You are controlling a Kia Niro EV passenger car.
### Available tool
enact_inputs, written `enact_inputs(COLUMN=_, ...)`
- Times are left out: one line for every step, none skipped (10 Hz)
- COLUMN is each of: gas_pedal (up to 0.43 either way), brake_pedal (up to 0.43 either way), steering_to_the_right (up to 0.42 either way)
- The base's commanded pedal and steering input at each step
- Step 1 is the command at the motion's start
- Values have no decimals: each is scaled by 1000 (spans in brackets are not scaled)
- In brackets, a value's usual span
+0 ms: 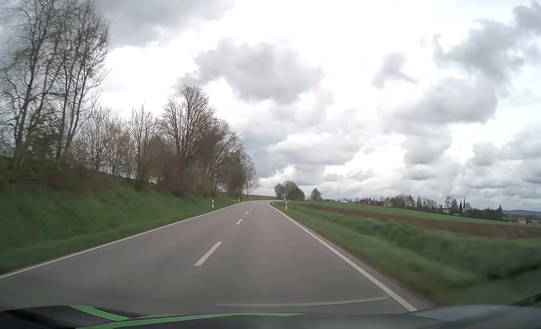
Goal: Follow the waypoints while adhering to traffic rules and regulations
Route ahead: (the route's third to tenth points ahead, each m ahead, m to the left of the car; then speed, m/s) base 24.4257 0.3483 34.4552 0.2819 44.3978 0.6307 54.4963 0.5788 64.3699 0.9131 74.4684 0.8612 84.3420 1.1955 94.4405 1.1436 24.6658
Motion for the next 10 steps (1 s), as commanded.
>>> enact_inputs(gas_pedal=260, brake_pedal=0, steering_to_the_right=-2)
enact_inputs(gas_pedal=260, brake_pedal=0, steering_to_the_right=-2)
enact_inputs(gas_pedal=260, brake_pedal=0, steering_to_the_right=-2)
enact_inputs(gas_pedal=260, brake_pedal=0, steering_to_the_right=-2)
enact_inputs(gas_pedal=260, brake_pedal=0, steering_to_the_right=-2)
enact_inputs(gas_pedal=260, brake_pedal=0, steering_to_the_right=-3)
enact_inputs(gas_pedal=260, brake_pedal=0, steering_to_the_right=-2)
enact_inputs(gas_pedal=260, brake_pedal=0, steering_to_the_right=-2)
enact_inputs(gas_pedal=260, brake_pedal=0, steering_to_the_right=-2)
enact_inputs(gas_pedal=248, brake_pedal=0, steering_to_the_right=-2)
